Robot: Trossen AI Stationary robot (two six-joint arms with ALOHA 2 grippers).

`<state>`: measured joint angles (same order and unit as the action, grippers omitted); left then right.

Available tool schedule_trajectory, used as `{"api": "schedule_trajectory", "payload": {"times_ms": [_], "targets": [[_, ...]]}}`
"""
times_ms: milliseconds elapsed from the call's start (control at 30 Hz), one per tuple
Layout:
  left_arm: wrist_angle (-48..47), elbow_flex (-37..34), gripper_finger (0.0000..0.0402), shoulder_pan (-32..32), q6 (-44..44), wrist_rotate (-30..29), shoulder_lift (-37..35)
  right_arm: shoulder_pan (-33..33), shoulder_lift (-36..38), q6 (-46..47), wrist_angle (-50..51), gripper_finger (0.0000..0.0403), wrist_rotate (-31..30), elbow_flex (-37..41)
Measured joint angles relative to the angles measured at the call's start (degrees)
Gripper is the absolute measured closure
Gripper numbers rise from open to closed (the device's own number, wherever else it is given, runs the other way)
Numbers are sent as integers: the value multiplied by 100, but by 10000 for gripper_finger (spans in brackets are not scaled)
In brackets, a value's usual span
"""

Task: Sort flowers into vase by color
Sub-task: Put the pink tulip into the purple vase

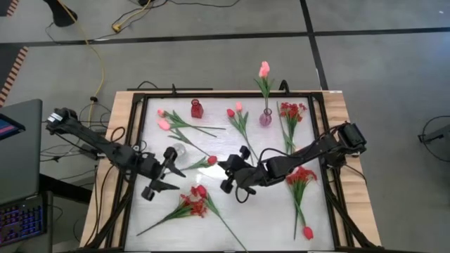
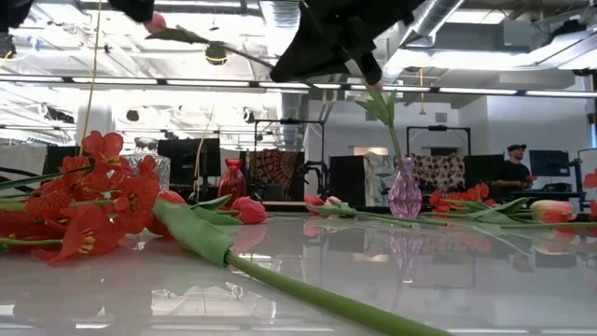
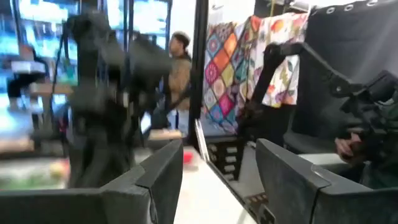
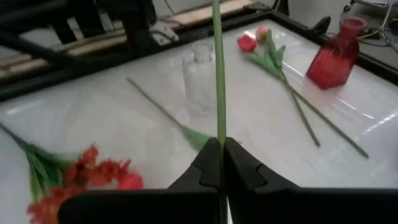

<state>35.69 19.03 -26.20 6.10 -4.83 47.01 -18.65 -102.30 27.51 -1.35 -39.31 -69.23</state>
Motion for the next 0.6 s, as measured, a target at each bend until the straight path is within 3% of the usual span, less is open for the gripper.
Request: {"api": "schedule_trajectory", "payload": {"times_ms": [67,233,400,600], "targets": [[-9,-151,212,0,268,-151,26,6,0,-153,-300,370,2,0],[48,-245,212,7,568,-1231,296,-12,0,-744,-1278,373,8,0],[737,-245,212,2,-6,-1968,473,-76,0,-1144,-1815,370,41,-2],[1694,-243,212,2,-1041,-2462,471,-189,0,-1156,-1852,371,46,-2]]}}
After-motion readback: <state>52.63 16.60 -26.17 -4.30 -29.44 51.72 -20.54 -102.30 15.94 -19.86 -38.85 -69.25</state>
